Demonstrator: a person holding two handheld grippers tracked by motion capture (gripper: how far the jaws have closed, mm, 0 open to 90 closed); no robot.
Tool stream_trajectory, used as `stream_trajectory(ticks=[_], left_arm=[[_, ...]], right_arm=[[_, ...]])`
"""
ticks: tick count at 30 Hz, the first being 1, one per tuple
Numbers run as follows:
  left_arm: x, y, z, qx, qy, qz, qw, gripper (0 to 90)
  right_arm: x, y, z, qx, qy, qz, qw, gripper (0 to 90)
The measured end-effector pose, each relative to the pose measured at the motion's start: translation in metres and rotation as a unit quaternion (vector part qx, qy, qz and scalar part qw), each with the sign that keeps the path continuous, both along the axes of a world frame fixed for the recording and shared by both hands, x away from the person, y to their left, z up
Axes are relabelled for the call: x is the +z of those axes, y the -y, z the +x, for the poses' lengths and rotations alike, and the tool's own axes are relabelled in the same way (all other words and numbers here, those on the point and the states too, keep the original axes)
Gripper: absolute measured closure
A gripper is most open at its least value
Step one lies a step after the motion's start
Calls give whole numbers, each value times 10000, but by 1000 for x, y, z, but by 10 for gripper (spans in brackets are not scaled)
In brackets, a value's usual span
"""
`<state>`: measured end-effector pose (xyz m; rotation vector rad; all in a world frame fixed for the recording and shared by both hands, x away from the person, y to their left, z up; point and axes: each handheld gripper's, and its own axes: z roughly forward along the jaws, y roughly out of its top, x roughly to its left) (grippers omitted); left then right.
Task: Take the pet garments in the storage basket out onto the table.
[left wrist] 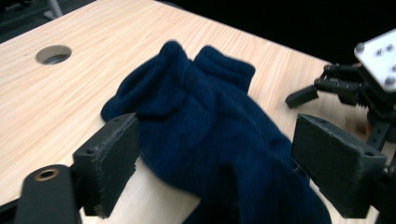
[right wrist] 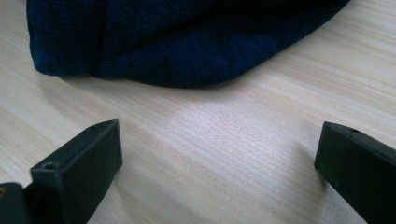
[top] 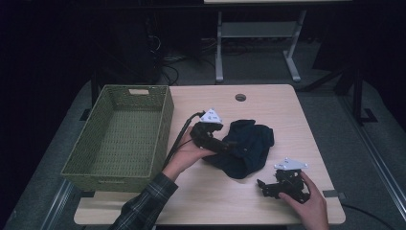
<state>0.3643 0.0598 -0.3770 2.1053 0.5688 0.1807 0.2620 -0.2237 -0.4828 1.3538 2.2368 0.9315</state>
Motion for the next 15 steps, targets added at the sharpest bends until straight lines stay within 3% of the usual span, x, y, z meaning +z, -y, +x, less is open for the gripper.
stream_trajectory(ticks=[3, 15], left_arm=[[-4, -13, -12, 100, 12, -55, 9999, 135], [-24, -43, -36, 520, 80, 50, 9986, 133]], right_arm=[[0, 0, 0, 0, -1, 0, 10000, 5], [0, 0, 0, -1, -3, 0, 10000, 5]])
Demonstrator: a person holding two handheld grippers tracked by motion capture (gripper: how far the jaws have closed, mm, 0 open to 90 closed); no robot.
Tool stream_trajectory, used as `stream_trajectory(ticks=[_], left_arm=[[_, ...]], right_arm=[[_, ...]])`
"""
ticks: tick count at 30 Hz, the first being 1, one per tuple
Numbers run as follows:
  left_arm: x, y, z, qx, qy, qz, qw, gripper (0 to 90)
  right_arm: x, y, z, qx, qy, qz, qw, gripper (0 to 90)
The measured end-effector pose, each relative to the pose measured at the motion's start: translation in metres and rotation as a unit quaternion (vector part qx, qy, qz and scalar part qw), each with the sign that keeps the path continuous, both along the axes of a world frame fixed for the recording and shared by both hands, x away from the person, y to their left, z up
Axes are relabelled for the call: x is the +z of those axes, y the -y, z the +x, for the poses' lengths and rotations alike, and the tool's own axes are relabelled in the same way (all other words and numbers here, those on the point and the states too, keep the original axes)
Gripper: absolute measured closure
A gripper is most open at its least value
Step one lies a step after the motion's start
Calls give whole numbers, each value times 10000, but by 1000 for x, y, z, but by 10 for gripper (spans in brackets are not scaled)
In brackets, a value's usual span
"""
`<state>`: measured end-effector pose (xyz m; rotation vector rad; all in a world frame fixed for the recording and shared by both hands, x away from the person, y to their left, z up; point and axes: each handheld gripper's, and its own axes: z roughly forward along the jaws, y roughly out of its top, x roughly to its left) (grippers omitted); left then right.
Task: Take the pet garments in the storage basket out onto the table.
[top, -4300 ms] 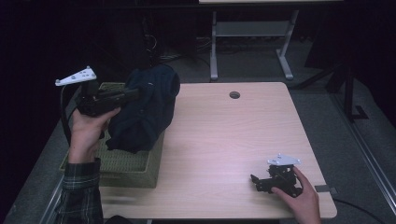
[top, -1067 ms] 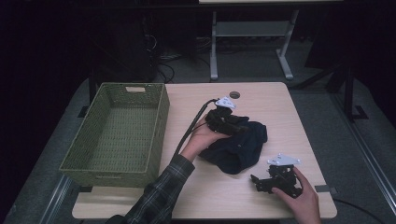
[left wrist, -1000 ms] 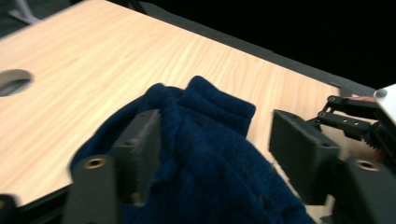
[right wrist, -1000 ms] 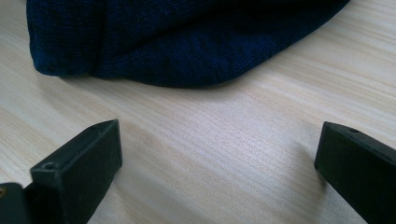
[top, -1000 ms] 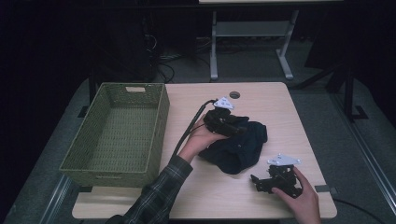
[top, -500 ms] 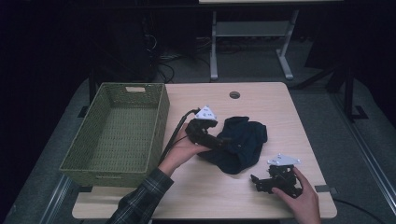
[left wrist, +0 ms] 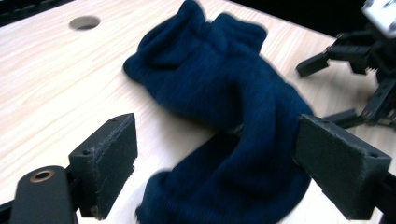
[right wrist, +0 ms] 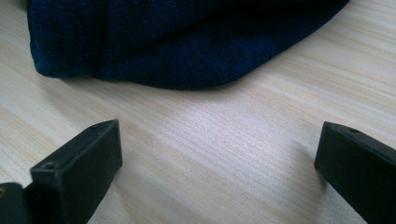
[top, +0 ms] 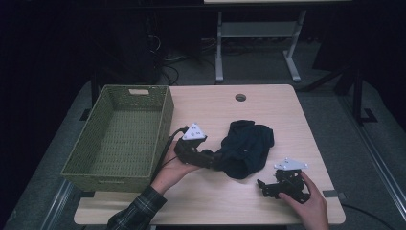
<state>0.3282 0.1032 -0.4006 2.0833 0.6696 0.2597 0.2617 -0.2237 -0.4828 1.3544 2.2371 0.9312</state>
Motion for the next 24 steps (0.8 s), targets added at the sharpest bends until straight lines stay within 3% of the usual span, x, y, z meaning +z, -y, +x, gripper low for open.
stream_trajectory(ticks=[10, 17, 24], left_arm=[[-22, -20, -18, 186, -257, 107, 9994, 130], [-45, -17, -23, 136, -536, 347, 9979, 129], [-59, -15, -26, 119, -675, 696, 9952, 129]], right_arm=[[0, 0, 0, -2, -5, -1, 10000, 5], [0, 0, 0, -4, -6, -1, 10000, 5], [0, 0, 0, -2, -6, -1, 10000, 5]])
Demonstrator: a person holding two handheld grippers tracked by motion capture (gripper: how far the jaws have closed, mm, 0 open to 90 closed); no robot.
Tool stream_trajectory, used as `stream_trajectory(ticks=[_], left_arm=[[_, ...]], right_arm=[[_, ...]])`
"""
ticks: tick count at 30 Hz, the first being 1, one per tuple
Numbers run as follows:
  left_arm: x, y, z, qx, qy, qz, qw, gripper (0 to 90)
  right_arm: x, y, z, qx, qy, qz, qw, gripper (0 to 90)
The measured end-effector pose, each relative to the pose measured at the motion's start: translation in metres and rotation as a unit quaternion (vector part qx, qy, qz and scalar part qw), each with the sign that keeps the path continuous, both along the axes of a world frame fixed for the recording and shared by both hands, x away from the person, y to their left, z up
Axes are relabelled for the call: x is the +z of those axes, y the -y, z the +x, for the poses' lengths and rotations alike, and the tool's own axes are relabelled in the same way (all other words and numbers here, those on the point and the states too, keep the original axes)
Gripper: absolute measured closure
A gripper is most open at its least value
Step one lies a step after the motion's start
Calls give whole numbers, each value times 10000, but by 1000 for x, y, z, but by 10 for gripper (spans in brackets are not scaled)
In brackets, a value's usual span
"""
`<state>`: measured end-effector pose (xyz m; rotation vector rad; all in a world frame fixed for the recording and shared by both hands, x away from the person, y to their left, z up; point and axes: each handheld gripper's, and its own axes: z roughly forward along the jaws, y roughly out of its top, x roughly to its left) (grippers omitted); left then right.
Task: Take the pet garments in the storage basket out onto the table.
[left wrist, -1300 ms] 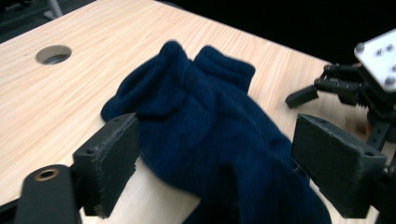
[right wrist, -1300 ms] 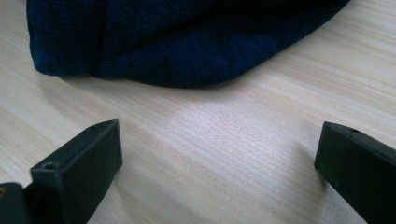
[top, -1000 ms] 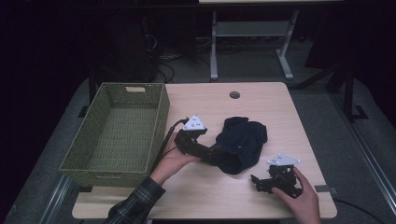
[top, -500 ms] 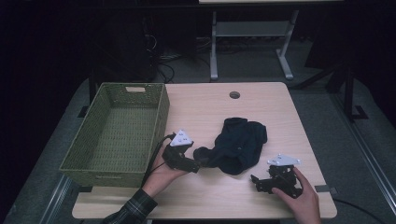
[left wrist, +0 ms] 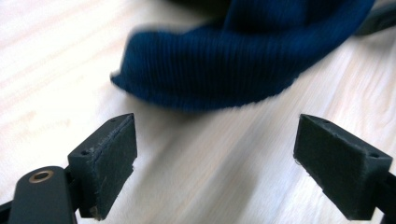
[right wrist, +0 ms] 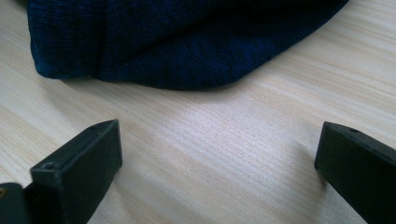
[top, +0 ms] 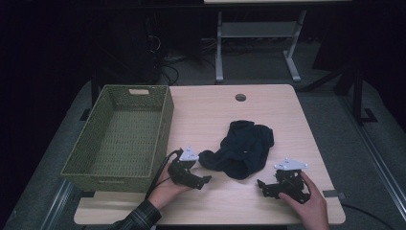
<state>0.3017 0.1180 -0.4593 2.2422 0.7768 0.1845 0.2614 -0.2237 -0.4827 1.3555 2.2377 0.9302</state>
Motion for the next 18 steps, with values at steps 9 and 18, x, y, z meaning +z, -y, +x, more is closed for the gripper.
stream_trajectory(ticks=[9, 18], left_arm=[[-11, 4, -2, -15, 122, 363, 9993, 128], [-17, 2, -5, -38, 436, 237, 9988, 127]], right_arm=[[0, 0, 0, 1, 3, -1, 10000, 4], [0, 0, 0, 0, 5, -2, 10000, 4]])
